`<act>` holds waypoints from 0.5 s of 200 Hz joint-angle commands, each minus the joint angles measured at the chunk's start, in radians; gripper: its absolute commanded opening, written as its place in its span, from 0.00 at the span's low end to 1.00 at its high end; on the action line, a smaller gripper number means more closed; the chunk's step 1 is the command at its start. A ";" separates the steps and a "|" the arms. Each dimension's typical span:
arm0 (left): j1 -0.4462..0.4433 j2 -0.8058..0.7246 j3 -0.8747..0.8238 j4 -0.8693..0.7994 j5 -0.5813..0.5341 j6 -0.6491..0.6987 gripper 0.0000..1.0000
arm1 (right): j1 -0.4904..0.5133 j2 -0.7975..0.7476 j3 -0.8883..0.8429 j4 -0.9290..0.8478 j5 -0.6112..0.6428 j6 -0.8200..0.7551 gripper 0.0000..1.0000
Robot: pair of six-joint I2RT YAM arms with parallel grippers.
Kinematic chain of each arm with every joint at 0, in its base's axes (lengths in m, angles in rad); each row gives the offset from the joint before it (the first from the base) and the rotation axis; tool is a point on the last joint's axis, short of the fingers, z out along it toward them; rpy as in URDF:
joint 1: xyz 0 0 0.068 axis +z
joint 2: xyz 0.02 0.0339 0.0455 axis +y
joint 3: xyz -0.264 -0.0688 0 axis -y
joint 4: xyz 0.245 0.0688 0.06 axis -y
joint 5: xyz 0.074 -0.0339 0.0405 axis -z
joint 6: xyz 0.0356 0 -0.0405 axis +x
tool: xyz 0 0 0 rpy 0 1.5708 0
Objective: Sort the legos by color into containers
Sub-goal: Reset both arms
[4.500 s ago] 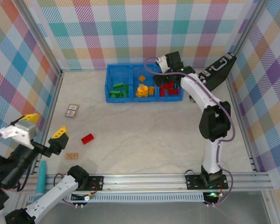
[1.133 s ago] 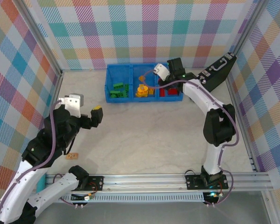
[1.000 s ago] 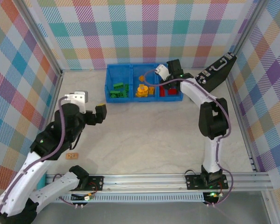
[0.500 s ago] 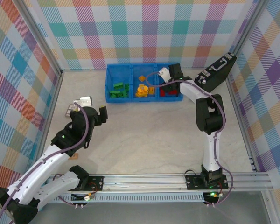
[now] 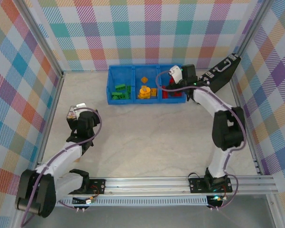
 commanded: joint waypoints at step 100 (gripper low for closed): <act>0.142 0.498 -0.022 0.631 0.358 0.080 1.00 | -0.138 -0.695 -1.096 0.738 -0.013 0.337 0.99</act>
